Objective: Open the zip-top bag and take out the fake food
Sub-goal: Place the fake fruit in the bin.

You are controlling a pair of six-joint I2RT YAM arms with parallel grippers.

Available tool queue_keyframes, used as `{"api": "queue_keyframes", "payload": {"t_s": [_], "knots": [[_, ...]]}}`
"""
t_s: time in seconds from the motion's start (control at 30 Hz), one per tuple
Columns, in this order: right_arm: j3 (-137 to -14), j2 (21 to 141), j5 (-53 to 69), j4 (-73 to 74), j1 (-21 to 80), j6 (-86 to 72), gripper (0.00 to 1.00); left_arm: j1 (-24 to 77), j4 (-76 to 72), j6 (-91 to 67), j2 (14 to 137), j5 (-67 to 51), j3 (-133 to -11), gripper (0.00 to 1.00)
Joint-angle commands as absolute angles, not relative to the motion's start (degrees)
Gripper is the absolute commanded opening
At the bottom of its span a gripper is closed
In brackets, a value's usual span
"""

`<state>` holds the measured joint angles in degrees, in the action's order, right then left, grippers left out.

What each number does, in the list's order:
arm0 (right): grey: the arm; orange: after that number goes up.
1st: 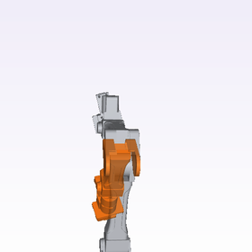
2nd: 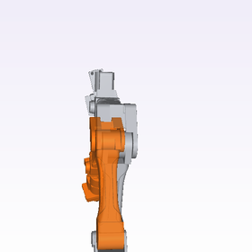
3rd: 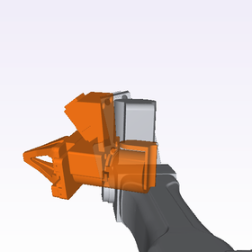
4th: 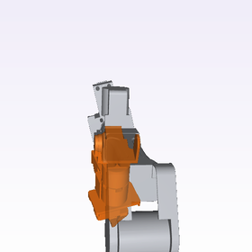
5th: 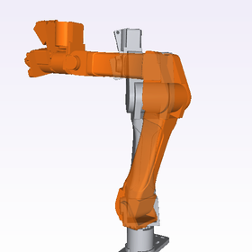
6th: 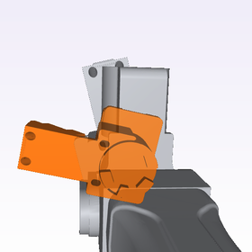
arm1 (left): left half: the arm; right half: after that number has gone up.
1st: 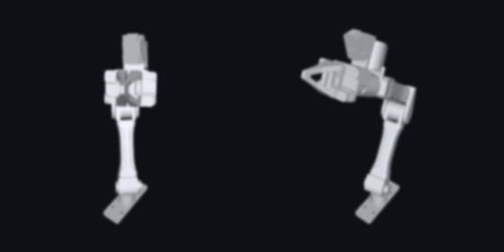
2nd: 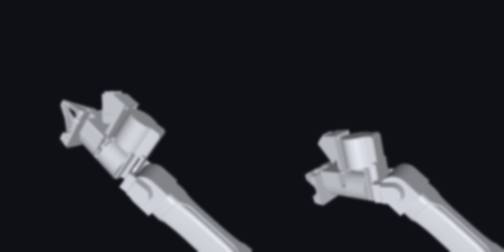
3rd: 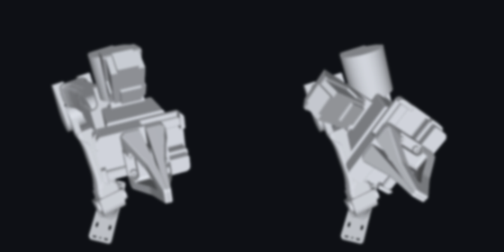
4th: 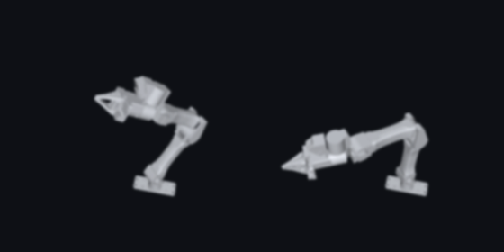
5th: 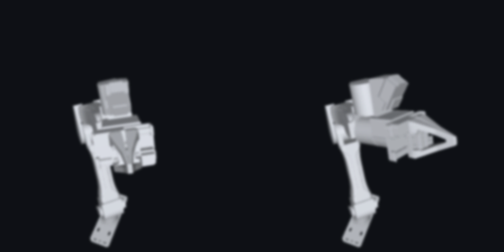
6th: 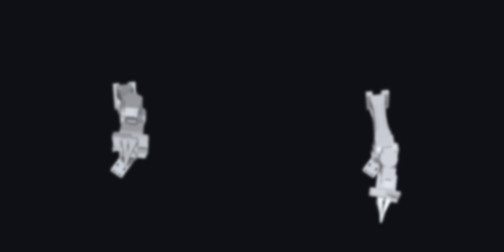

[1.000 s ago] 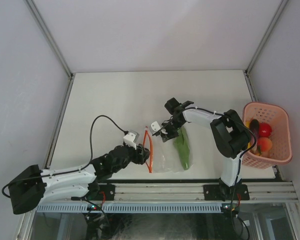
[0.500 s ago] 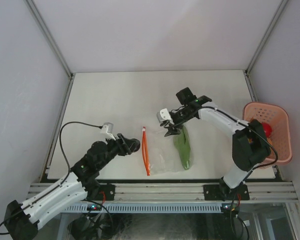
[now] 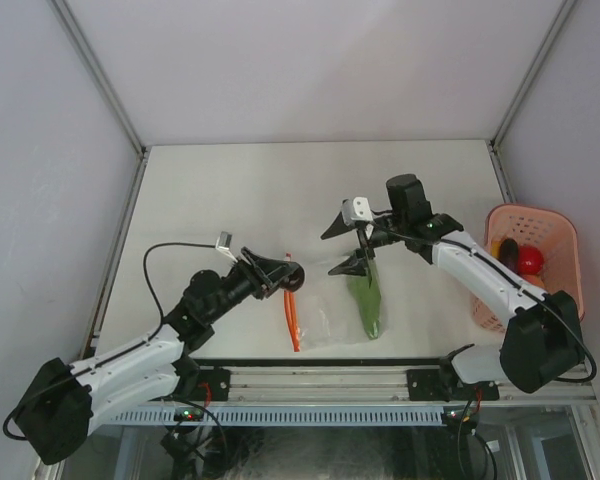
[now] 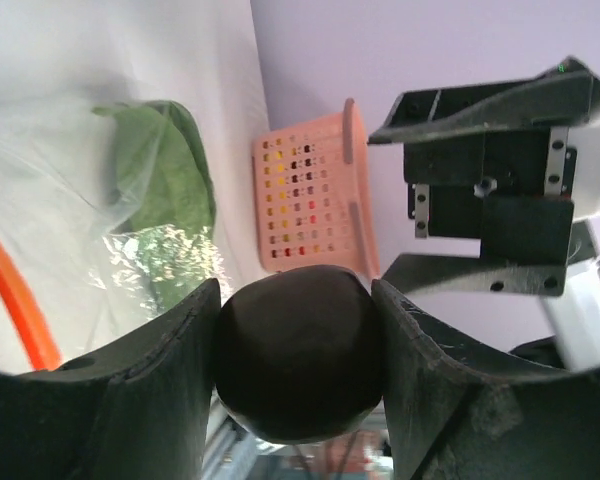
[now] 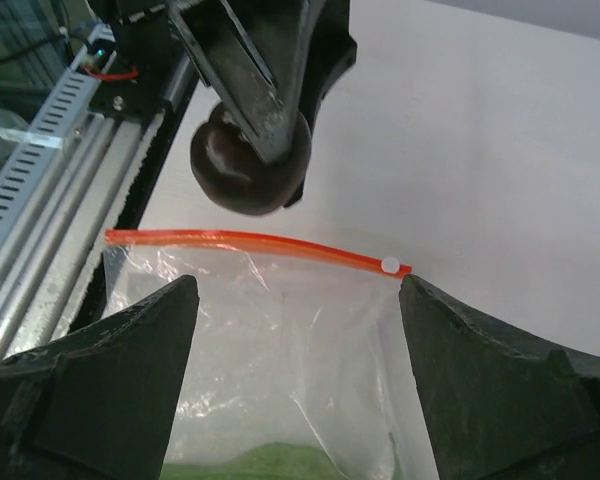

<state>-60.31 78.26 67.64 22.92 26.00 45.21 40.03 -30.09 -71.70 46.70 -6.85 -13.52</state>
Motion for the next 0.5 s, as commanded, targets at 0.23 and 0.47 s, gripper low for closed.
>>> {"api": "queue_keyframes", "payload": {"t_s": [0.23, 0.47], "knots": [[-54.02, 76.18, 66.31, -8.49, 30.71, 11.36, 0.99, 42.65, -38.20, -92.18, 52.02, -0.10, -18.87, 0.11], [-52.86, 77.16, 63.04, -14.71, 34.46, 3.27, 0.99, 44.13, -38.14, -93.32, 51.33, 5.00, -18.81, 0.11]]}}
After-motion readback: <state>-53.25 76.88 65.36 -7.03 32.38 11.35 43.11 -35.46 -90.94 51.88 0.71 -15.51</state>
